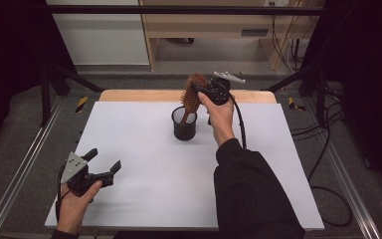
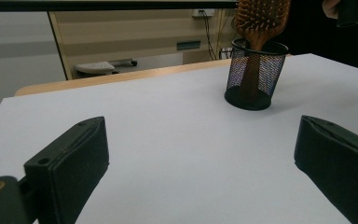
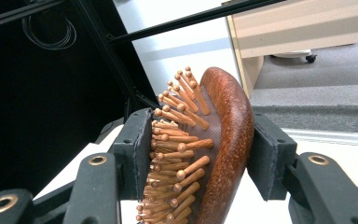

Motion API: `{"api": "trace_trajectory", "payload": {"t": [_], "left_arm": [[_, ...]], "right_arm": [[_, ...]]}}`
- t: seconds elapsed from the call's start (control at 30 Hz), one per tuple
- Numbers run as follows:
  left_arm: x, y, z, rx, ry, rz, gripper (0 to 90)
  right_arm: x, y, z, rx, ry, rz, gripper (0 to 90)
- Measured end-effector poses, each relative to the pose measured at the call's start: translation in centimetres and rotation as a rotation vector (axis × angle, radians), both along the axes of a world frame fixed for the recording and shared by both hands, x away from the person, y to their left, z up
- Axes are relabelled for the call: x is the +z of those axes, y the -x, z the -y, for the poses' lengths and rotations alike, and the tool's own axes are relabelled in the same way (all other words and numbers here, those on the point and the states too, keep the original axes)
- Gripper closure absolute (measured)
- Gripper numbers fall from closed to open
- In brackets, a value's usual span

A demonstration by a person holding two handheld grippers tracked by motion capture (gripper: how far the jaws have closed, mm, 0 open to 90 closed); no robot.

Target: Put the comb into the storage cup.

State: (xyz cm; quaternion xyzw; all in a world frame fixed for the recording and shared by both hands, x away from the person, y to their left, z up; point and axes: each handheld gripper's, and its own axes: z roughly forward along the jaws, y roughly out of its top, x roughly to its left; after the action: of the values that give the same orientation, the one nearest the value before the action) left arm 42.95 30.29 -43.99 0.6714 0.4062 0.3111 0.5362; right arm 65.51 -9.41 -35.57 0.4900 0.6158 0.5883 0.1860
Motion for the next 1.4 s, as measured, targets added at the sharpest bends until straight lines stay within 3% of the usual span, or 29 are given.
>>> {"api": "trace_trajectory", "payload": {"t": [1.4], "left_arm": [[0.05, -0.01, 0.05, -0.009, -0.004, 0.000, 3.4]], "right_arm": [[-0.34, -0.25, 0.84, -0.003, 0.026, -0.044, 33.1]]}}
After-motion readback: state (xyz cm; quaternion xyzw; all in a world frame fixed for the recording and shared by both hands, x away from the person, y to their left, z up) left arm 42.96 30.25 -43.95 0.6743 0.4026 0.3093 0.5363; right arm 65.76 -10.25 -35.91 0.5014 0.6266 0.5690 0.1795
